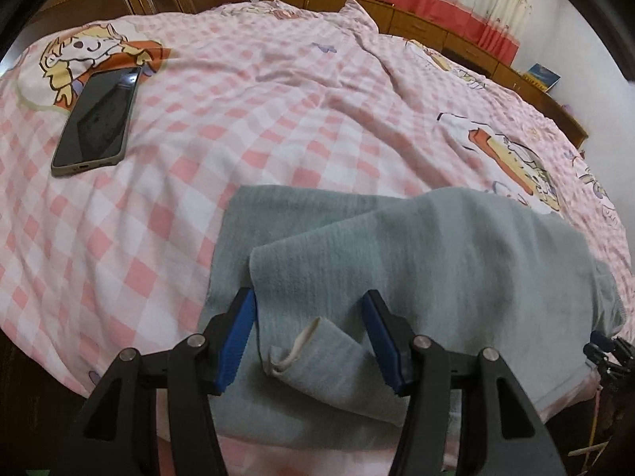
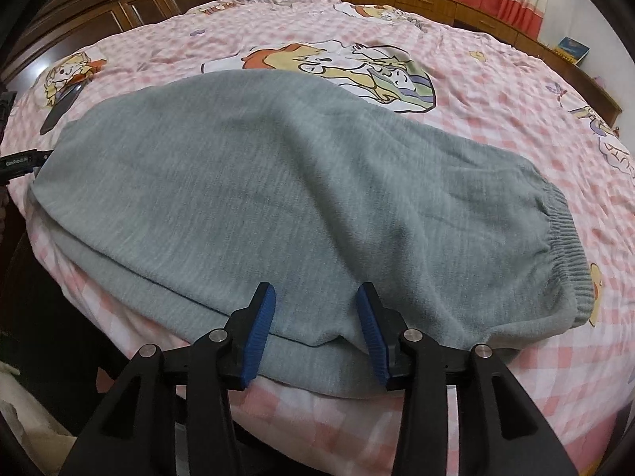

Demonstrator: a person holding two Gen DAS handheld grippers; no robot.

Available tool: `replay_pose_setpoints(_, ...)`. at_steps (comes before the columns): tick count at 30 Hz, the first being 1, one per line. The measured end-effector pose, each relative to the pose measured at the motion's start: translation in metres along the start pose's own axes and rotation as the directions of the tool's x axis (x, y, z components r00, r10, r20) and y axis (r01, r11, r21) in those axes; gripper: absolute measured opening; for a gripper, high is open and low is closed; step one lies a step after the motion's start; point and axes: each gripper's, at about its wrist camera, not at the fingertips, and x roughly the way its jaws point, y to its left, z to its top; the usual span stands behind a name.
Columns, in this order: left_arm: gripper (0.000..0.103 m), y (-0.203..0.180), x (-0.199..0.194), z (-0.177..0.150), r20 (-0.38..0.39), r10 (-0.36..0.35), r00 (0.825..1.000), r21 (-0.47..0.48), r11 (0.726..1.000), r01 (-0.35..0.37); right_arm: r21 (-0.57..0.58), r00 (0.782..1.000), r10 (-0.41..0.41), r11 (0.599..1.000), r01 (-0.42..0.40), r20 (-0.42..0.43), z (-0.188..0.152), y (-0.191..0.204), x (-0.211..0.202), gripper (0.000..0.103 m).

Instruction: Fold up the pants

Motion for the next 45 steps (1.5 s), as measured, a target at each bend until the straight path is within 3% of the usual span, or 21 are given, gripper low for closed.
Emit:
replay_pose_setpoints(1,0.041,-0.003,-0.002,-0.002,0.006,-0.01,1.0,0.01,1.0,0.01,0.0,1.0,0.0,1.0,0.0,0.003,0.0,0.0,0.0,0.044)
replay_pose_setpoints(3,0.023,-0.009,-0.005,-0.004,0.003,-0.039,0.999,0.032,0.999,0.038,0.004,1.0,0.002,1.0,-0.002,0.007,0.0,-0.001,0.0,0.044)
replay_pose_setpoints(5,0.02,-0.016,-0.011,-0.006,0.031,-0.036,0.999,0.057,0.998,0.034,0.009,1.0,0.004,1.0,-0.004,0.011,0.0,-0.001,0.001,0.044)
replay_pose_setpoints(7,0.009,-0.02,-0.018,-0.007,0.066,-0.025,0.998,0.08,0.997,0.019,0.009,1.0,0.001,1.0,-0.001,0.012,0.0,0.0,0.0,0.044)
replay_pose_setpoints(12,0.006,-0.013,-0.043,0.007,0.146,0.052,0.988,0.081,0.995,-0.065,0.011,1.0,-0.012,1.0,0.011,0.006,0.003,0.003,-0.005,0.044)
replay_pose_setpoints(15,0.006,-0.003,-0.041,0.023,0.131,0.062,0.989,0.088,0.993,-0.074,-0.002,1.0,0.016,1.0,-0.016,0.021,0.006,0.011,-0.009,0.044)
replay_pose_setpoints(17,0.008,-0.002,-0.031,0.029,0.096,0.079,0.992,0.124,0.988,-0.091,-0.024,1.0,0.018,1.0,-0.018,0.02,0.007,0.017,-0.007,0.044)
replay_pose_setpoints(20,0.016,0.002,-0.013,0.028,0.071,0.183,0.981,0.146,0.971,-0.191,-0.062,1.0,0.01,0.998,-0.009,0.013,0.009,0.029,-0.005,0.044)
replay_pose_setpoints(22,0.026,0.01,-0.01,0.025,0.059,0.211,0.976,0.129,0.968,-0.217,-0.075,1.0,0.012,0.997,-0.011,0.016,0.009,0.033,-0.006,0.044)
replay_pose_setpoints(25,0.044,0.022,-0.018,0.016,0.062,0.175,0.983,0.062,0.982,-0.178,-0.065,1.0,0.026,0.998,-0.025,0.015,0.01,0.033,-0.006,0.044)
replay_pose_setpoints(31,0.068,0.018,-0.05,-0.013,0.09,0.101,0.991,-0.018,0.995,-0.099,-0.051,0.997,0.06,0.997,-0.058,0.041,0.011,0.038,-0.013,0.044)
replay_pose_setpoints(37,0.072,-0.016,-0.053,-0.034,0.063,-0.006,0.998,-0.026,1.0,0.008,-0.042,0.996,0.081,0.996,-0.079,0.042,0.008,0.041,-0.012,0.044)
replay_pose_setpoints(45,0.077,-0.075,-0.036,-0.051,-0.03,-0.083,0.996,0.085,0.993,0.086,0.061,0.997,0.039,0.997,-0.043,0.072,-0.001,0.005,-0.033,0.044)
